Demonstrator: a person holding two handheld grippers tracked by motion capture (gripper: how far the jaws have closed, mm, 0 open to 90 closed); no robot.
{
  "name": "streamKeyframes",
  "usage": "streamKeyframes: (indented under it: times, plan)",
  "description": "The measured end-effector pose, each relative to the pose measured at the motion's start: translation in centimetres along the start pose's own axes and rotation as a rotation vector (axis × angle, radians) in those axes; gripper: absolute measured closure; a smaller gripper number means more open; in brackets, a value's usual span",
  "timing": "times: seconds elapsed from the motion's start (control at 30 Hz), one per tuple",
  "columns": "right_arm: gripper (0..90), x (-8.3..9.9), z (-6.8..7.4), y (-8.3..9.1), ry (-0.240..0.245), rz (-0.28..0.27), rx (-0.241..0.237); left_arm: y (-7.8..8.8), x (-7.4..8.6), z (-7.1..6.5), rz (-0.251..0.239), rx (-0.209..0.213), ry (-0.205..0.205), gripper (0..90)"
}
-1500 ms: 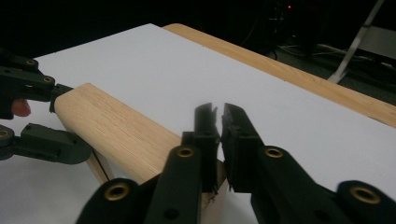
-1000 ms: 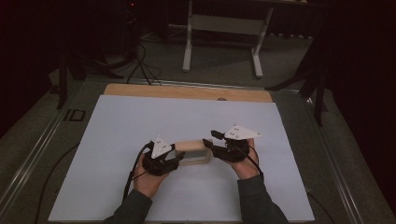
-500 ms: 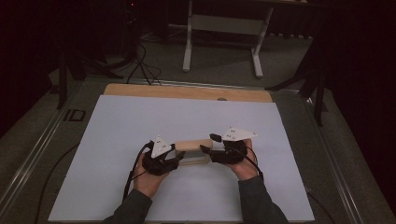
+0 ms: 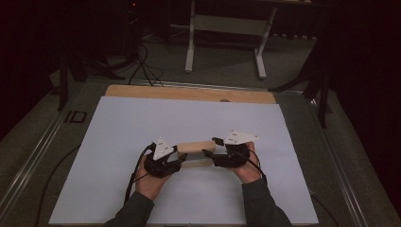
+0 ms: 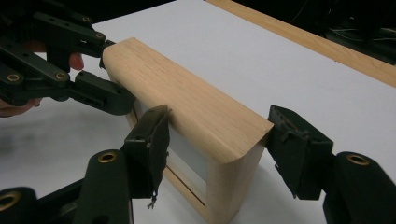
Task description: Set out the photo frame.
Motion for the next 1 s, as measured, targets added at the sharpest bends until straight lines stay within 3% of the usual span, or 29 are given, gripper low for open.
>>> streamKeyframes:
  times: [0.63, 1.0]
  plan:
    - [37.6, 0.9, -0.2, -0.8, 0.024, 0.048, -0.008, 0.0, 0.0, 0.0, -0.001, 0.001, 0.006, 53.5]
    - [41.3, 1.2, -0.5, -1.0, 0.022, 0.059, -0.006, -0.1, 0.0, 0.1, -0.002, 0.003, 0.009, 53.6]
Point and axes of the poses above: each handheld gripper's, and its own axes: y roughly backward along the jaws, x roughly out of its underside, z roughly to its left, the point moved 4 cm from there along -y, roughly forward along the jaws, and after that the axes turned 9 degrees about -x, right-handed, at the moved point
